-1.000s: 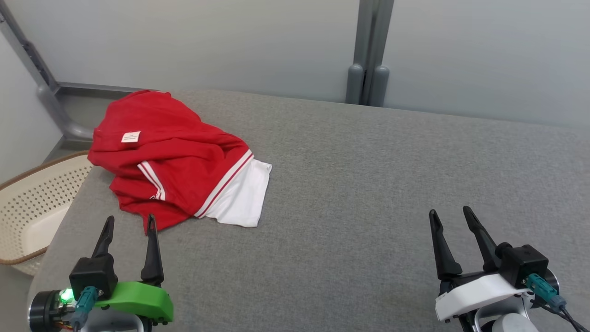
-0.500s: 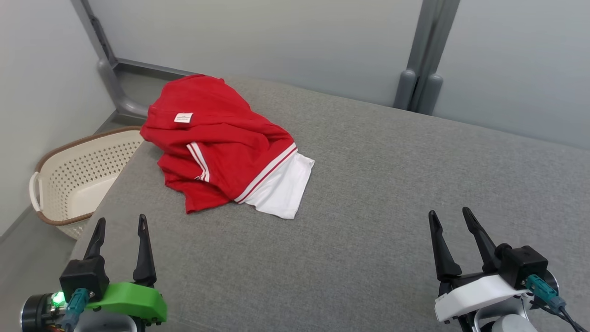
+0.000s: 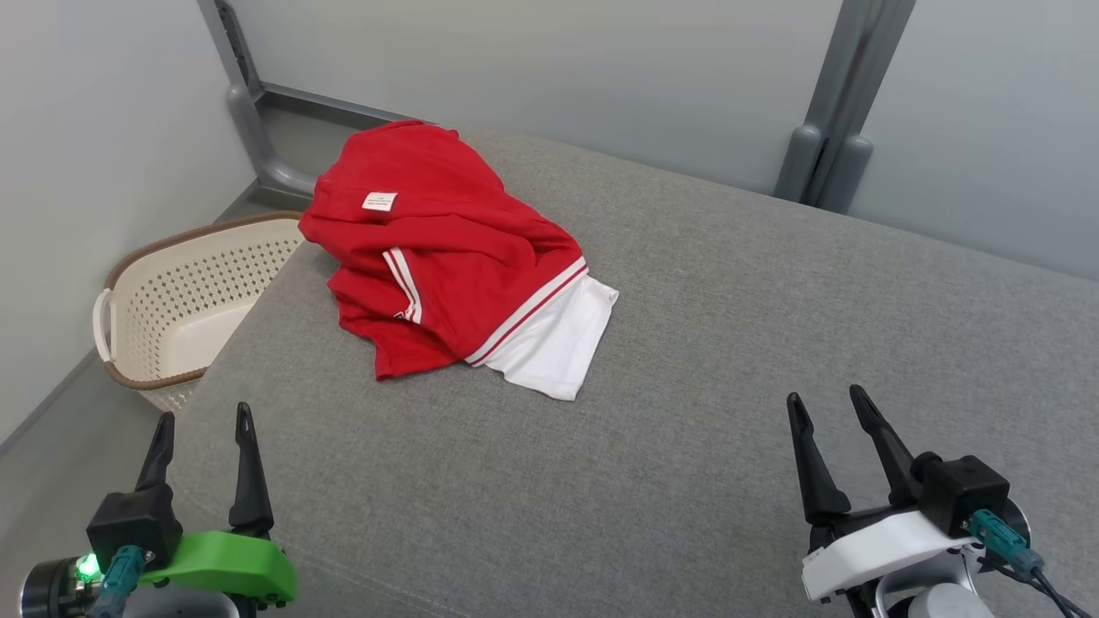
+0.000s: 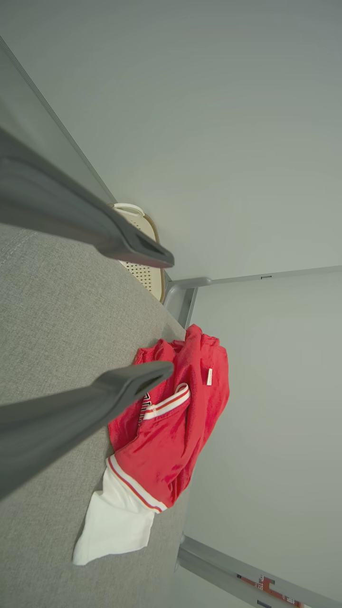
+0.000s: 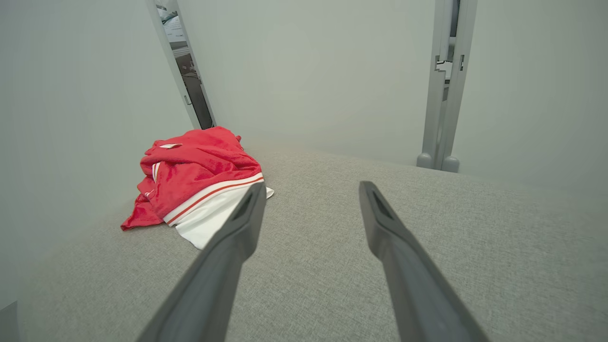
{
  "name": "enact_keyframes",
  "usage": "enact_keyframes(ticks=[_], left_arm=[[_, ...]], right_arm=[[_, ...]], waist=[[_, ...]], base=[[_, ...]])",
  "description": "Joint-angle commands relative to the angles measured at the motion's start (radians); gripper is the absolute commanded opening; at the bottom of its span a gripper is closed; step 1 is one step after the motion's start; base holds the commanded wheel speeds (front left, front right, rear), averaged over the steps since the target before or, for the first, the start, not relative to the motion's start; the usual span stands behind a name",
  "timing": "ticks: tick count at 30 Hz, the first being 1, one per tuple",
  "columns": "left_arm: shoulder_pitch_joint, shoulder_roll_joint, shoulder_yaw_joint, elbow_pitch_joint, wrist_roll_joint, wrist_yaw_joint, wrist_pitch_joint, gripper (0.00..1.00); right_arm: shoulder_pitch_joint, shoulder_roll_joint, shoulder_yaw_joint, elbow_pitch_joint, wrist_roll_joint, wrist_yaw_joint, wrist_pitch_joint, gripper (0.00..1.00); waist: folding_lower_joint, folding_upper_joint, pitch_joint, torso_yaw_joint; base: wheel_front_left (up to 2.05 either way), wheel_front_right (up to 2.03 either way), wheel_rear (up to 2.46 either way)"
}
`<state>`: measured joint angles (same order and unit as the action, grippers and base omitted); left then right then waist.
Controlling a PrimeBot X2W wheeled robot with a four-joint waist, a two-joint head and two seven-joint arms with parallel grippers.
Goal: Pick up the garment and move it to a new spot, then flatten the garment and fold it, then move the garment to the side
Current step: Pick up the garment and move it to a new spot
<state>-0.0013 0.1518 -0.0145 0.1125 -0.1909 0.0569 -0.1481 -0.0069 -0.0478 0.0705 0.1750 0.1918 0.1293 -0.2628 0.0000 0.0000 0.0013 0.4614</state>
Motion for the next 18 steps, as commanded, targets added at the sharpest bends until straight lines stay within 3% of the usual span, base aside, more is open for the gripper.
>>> enact_keyframes(ticks=[1, 8, 18], left_arm=[[0.004, 0.006, 0.004, -0.001, -0.010, 0.004, -0.006, 1.00], [-0.087, 0.010, 0.013, 0.018, -0.039, -0.015, -0.026, 1.00], [-0.391, 0.049, 0.043, 0.092, -0.087, -0.051, -0.066, 1.00]], right_arm=[[-0.009, -0.005, 0.000, 0.002, -0.002, 0.003, -0.003, 1.00], [-0.042, -0.005, -0.014, -0.017, -0.046, 0.003, 0.001, 1.00], [-0.116, -0.014, -0.072, -0.102, -0.119, 0.002, 0.030, 1.00]], waist=[[0.0000, 0.0000, 0.007, -0.014], [0.0000, 0.0000, 0.077, -0.081], [0.0000, 0.0000, 0.289, -0.233]], base=[[0.00, 0.00, 0.00], [0.00, 0.00, 0.00], [0.00, 0.00, 0.00]])
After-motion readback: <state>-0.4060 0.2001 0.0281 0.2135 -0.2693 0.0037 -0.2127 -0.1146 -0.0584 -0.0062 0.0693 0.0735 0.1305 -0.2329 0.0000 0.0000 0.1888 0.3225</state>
